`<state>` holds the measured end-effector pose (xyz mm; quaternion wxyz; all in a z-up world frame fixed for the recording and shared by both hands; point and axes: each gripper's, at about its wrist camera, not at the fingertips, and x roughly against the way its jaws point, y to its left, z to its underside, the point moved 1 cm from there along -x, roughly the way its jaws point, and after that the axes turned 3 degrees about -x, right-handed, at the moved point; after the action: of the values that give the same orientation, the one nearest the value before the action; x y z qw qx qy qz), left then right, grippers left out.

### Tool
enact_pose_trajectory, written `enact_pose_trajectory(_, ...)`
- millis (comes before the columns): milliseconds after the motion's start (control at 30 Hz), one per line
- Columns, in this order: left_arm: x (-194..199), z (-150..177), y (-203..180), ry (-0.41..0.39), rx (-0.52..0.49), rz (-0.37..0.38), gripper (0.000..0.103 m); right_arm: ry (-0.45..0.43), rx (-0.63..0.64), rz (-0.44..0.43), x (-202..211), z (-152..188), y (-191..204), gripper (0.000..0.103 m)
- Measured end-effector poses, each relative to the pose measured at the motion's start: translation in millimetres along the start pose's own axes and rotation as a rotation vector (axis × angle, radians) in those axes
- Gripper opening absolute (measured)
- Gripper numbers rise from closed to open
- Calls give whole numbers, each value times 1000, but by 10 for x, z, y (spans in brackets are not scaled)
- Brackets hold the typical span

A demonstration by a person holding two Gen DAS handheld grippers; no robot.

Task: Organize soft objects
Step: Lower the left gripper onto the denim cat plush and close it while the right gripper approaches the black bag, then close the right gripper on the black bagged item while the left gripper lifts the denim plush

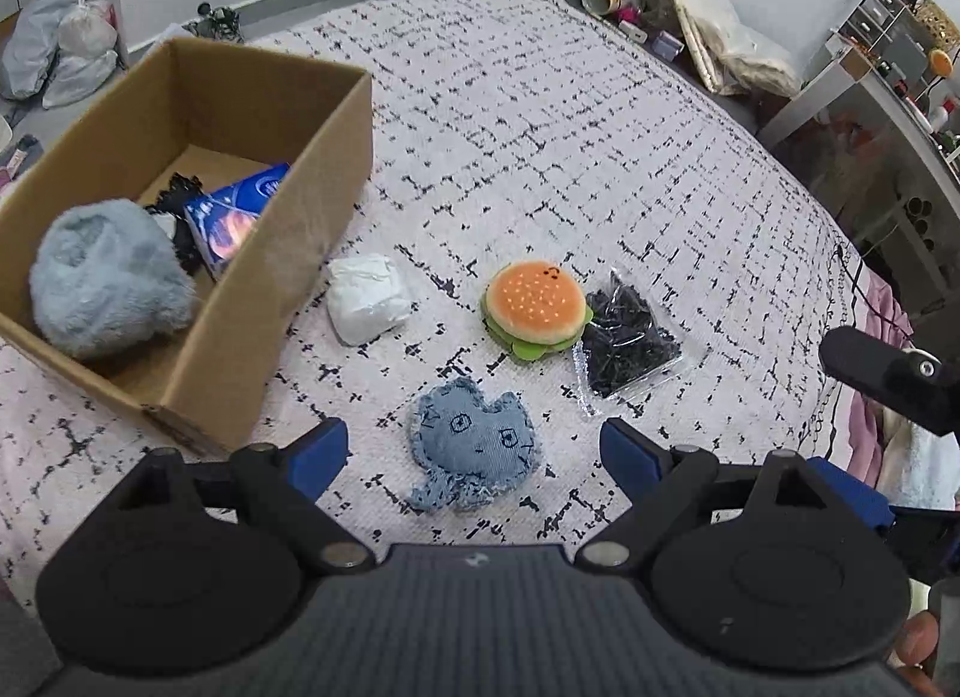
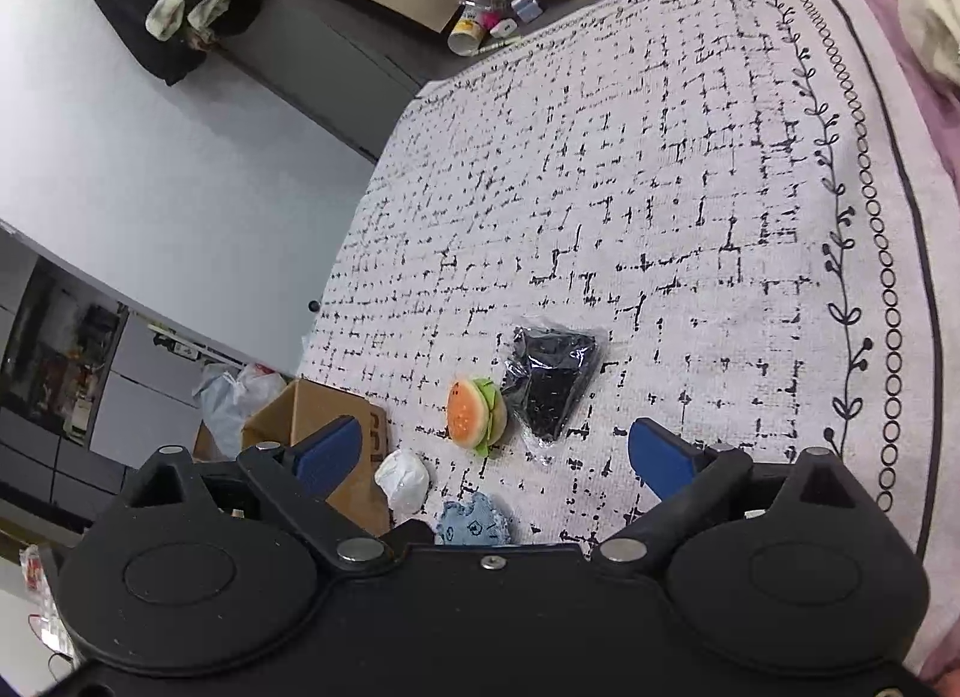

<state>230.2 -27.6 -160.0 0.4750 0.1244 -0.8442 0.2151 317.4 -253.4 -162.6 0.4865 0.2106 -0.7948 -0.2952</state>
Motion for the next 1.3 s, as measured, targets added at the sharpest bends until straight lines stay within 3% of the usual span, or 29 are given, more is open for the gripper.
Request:
enact_pose_trajectory(400, -528, 30, 56, 62, 24, 6, 89, 10, -30, 38, -380, -43, -76, 96)
enact_pose_trajectory(500, -618, 56, 94, 79, 51, 15, 78, 3, -35, 38, -454, -45, -95, 96)
enact_pose_trajectory(567, -631, 57, 115, 64, 47, -34, 57, -6, -36, 37, -498, -45, -104, 96)
enact_pose_trajectory(767, -610, -60, 244, 57, 102, 24, 45, -10, -49, 47, -654, -40, -158, 92)
enact_pose_trajectory(900, -582, -173, 279, 44, 112, 42, 45, 8, -55, 42, -778, -42, -155, 84)
enact_pose_trajectory(1300, -755, -400, 350, 87, 127, 53, 45, 6, -117, 40, -1041, -101, -169, 81)
